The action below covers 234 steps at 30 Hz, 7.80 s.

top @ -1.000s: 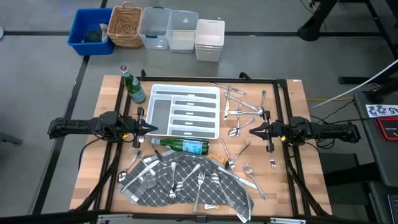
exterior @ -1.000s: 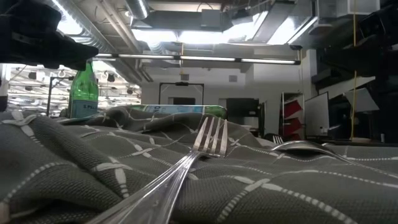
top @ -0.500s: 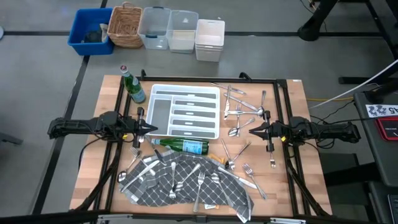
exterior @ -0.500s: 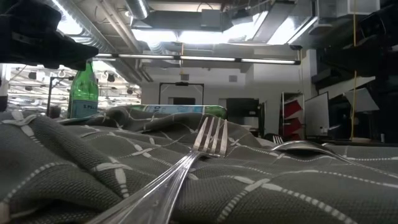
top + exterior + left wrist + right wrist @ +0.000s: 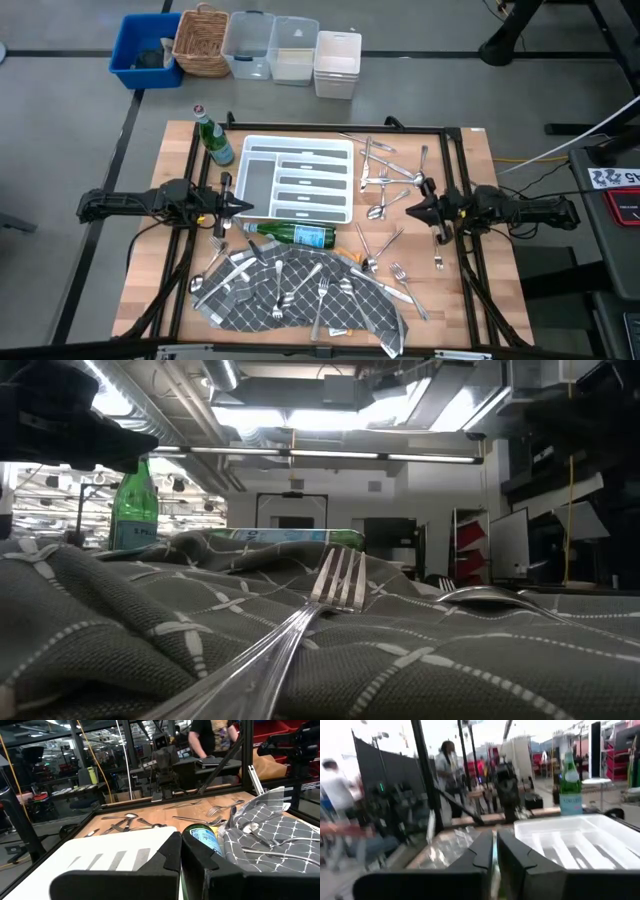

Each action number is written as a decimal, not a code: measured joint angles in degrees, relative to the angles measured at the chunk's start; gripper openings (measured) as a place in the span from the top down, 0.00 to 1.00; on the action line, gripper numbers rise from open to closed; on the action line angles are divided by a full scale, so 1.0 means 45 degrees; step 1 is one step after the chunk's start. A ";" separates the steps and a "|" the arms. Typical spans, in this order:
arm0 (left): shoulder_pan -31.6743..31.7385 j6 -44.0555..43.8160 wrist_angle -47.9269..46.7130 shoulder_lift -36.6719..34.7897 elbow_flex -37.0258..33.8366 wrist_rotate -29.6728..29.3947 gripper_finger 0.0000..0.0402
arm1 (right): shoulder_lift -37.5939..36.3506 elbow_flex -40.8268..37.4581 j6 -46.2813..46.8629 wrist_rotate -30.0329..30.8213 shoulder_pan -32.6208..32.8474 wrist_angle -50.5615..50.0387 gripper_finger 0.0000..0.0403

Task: Sort silverware
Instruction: Put the silver spoon into the silverware tray

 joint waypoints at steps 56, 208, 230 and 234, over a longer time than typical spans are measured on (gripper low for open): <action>0.0009 -0.3959 0.0694 0.0005 -0.0005 -0.1316 1.00 | 0.6810 0.9702 0.5868 1.2994 -0.0869 -0.8320 0.70; 0.0005 -0.3993 0.0221 0.0005 0.0000 -0.1311 1.00 | 1.9919 1.4974 0.4105 -0.1271 -1.1577 -1.4936 1.00; 0.0005 -0.3997 0.0223 0.0005 0.0000 -0.1316 1.00 | 2.0015 1.6276 -0.2203 0.0826 -0.6564 -0.7466 1.00; 0.0005 -0.3996 0.0222 0.0000 0.0000 -0.1316 1.00 | 2.0412 1.6276 -0.3961 0.0856 -0.6004 -0.6756 1.00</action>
